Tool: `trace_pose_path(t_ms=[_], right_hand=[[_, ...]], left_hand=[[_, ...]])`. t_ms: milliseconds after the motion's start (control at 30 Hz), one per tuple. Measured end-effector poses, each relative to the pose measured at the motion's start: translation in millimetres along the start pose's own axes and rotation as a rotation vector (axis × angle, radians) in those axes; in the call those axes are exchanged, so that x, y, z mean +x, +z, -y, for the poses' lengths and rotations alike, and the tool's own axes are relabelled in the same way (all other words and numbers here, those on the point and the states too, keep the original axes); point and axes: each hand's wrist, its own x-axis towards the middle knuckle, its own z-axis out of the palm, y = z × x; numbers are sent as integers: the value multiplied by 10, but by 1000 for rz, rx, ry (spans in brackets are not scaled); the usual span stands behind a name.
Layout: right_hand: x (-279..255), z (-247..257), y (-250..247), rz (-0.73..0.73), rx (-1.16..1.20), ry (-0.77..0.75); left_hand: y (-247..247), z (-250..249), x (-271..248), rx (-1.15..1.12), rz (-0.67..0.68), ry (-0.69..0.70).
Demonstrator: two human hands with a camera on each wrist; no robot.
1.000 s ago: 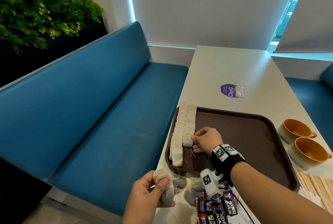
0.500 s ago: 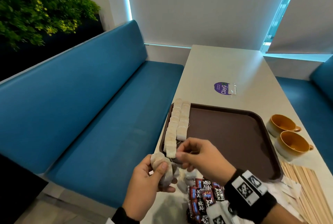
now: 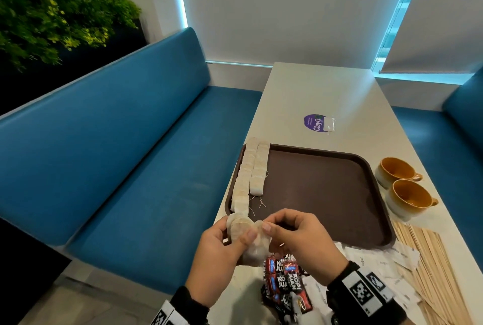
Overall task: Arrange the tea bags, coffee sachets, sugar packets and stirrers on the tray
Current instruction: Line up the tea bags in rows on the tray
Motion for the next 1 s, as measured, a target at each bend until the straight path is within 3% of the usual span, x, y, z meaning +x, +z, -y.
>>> trace_pose_path(t_ms=[100, 267, 633, 733, 900, 1000], right_hand=[[14, -30, -44, -47, 69, 21], [128, 2, -135, -86, 145, 25], [799, -4, -264, -313, -168, -18], [1060, -71, -226, -284, -234, 9], [1353, -187, -139, -72, -351, 168], [1536, -264, -129, -101, -402, 194]], left_hand=[[18, 12, 2, -71, 6, -49], [-39, 131, 24, -7, -1, -137], [-165, 118, 78, -3, -9, -119], [-215, 110, 88, -1, -26, -116], [-283, 77, 66, 10, -21, -124], [-346, 82, 67, 12, -50, -150]])
